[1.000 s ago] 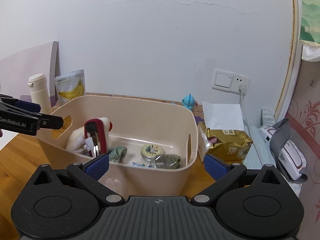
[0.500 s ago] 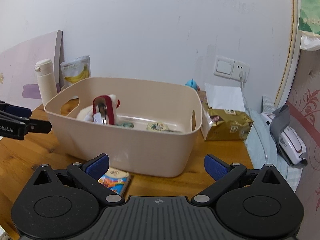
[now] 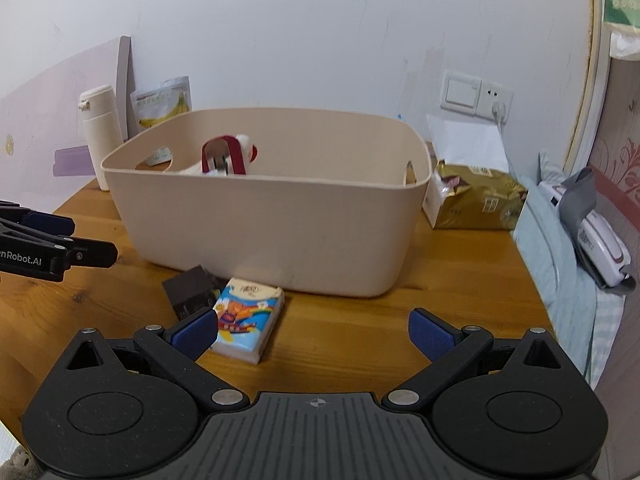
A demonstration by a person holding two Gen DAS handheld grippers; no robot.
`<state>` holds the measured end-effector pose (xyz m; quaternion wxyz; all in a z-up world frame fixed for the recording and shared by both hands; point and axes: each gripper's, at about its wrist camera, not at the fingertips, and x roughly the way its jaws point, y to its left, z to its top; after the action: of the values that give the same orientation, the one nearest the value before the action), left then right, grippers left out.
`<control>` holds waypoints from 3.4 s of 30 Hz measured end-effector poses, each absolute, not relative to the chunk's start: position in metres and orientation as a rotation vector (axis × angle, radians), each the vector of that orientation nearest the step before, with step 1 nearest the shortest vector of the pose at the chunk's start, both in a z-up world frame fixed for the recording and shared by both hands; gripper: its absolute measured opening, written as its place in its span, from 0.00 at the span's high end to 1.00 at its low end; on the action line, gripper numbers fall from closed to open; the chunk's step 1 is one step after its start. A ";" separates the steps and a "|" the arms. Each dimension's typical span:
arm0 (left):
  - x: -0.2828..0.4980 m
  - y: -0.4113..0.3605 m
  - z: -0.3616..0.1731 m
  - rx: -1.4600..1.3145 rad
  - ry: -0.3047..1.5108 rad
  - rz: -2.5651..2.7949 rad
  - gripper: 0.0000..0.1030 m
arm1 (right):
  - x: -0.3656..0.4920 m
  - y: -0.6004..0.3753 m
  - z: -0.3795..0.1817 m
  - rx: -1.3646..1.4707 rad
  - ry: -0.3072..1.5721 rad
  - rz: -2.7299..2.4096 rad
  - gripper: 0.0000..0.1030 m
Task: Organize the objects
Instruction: 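Move both tools back toward the black cube and cartoon tissue pack, then grasp the black cube with left tool while right tool grasps cartoon tissue pack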
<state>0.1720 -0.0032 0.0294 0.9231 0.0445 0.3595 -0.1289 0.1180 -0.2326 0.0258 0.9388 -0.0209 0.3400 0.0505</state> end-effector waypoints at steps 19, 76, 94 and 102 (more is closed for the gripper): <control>0.183 -0.006 -0.004 0.105 0.827 -0.247 0.18 | 0.136 -0.203 -0.012 -0.056 0.807 0.199 0.00; 0.200 -0.082 -0.028 0.164 0.780 -0.367 0.31 | 0.147 -0.241 -0.027 -0.031 0.766 0.055 0.22; 0.193 -0.071 -0.025 0.178 0.752 -0.393 0.69 | 0.153 -0.238 -0.023 -0.026 0.758 0.063 0.59; 0.183 -0.069 -0.016 0.171 0.734 -0.382 0.69 | 0.141 -0.237 -0.020 -0.013 0.761 0.086 0.59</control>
<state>0.1830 -0.0688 -0.0160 0.9121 0.0828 0.3564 -0.1852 0.1410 -0.2369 -0.0197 0.9276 -0.0063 0.3711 0.0419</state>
